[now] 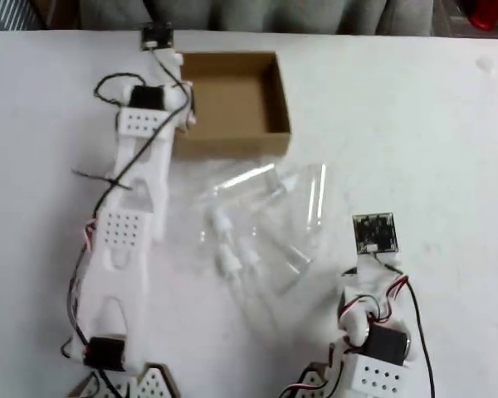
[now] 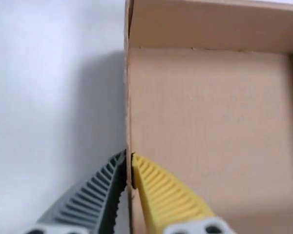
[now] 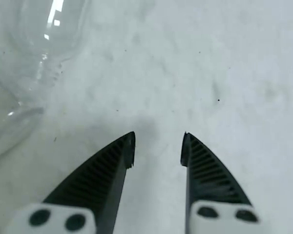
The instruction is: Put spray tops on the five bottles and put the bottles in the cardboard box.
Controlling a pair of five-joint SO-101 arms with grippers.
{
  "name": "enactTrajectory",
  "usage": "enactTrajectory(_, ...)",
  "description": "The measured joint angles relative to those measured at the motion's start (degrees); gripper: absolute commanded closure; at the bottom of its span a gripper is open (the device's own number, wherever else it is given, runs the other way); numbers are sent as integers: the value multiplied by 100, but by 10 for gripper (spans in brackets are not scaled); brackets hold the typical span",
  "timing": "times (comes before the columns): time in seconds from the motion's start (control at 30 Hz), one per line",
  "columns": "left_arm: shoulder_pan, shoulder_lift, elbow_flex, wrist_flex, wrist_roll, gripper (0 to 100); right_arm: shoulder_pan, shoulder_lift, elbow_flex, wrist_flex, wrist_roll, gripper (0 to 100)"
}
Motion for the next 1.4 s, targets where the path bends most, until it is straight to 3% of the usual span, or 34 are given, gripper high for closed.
enactTrajectory(0.13, 264, 246, -299, 431, -343, 981, 0, 0, 0, 0, 0, 861)
enactTrajectory(0.43, 281, 290, -308, 536, -484, 983, 0, 0, 0, 0, 0, 861)
enactTrajectory(0.6, 281, 246, -422, 1284, -1204, 982, 0, 0, 0, 0, 0, 861)
enactTrajectory(0.77, 281, 79, -422, 1890, -1292, 981, 0, 0, 0, 0, 0, 861)
enactTrajectory(1.27, 246, -53, -123, 1978, -1301, 981, 0, 0, 0, 0, 0, 861)
enactTrajectory(1.4, 246, -413, 484, 1978, -1301, 980, 0, 0, 0, 0, 0, 861)
